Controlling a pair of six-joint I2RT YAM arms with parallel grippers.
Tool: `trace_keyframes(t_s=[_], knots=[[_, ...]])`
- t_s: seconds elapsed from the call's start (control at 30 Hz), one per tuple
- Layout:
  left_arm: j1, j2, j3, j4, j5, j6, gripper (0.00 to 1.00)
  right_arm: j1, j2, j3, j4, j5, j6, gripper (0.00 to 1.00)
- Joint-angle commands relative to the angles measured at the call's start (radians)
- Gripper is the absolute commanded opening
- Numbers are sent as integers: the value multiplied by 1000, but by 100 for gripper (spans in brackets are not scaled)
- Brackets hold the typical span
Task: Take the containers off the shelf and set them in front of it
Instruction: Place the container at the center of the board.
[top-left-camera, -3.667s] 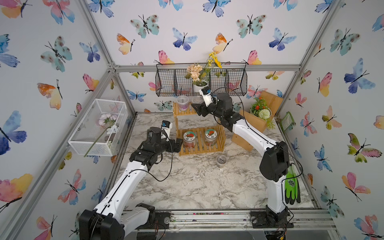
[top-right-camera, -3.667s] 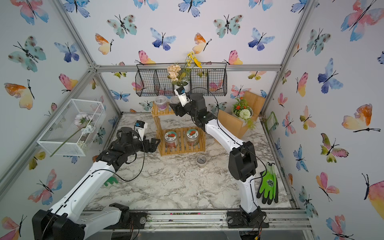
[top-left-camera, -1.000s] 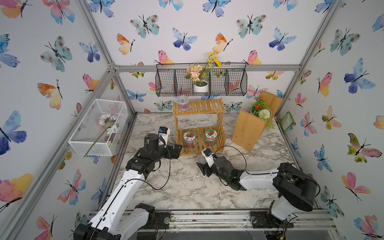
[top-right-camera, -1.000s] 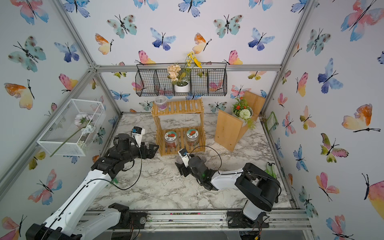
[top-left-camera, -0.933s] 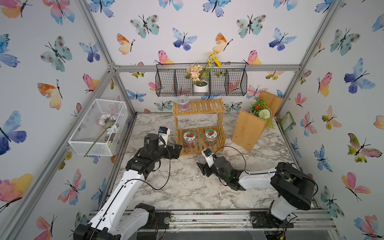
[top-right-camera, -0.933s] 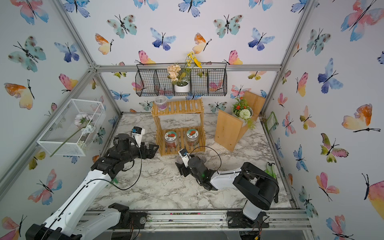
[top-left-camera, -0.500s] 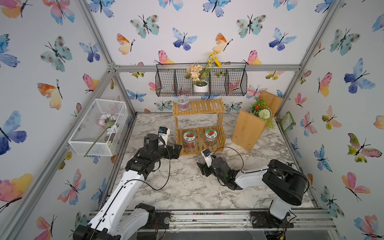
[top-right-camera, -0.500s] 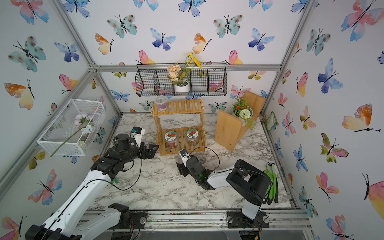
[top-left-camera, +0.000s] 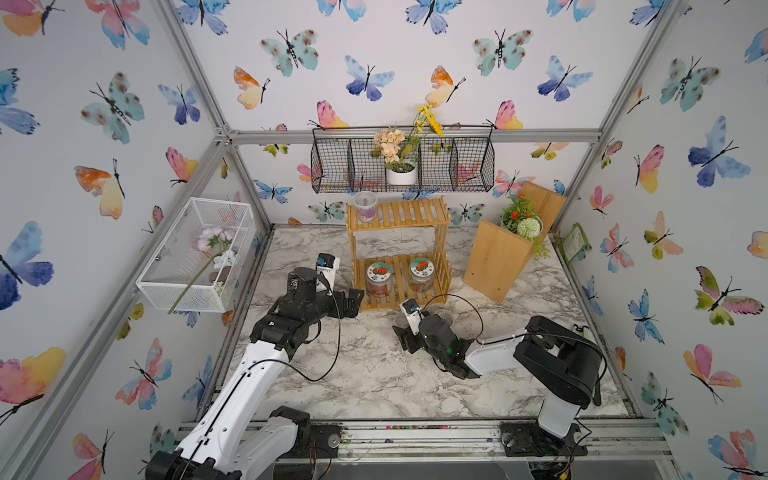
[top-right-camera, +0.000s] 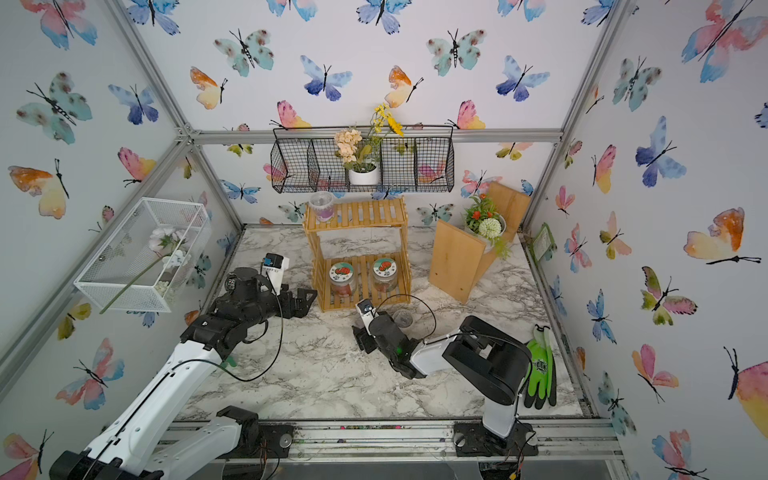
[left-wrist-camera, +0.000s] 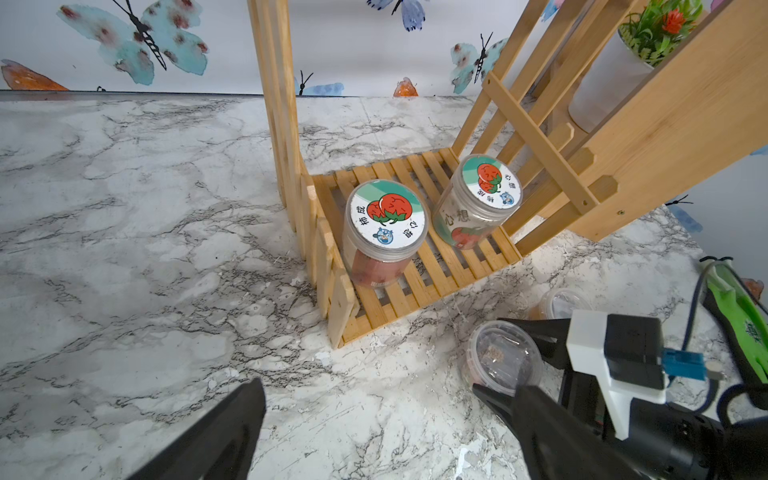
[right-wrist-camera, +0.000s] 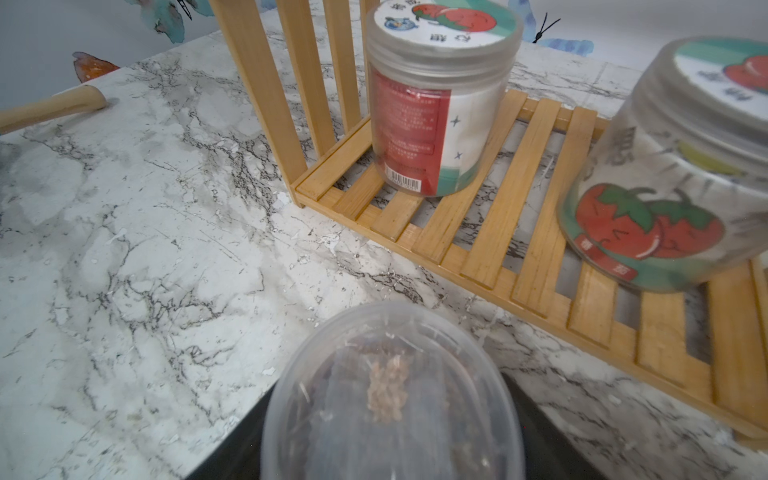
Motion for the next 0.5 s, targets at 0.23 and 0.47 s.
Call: trace_keyframes(t_s=[0.23, 0.47], knots=[[6, -18, -13, -4, 10, 9, 99, 7, 14, 29, -8, 44, 12, 84], [6, -16, -13, 5, 12, 4, 99, 7, -26, 25, -21, 34, 11, 88]])
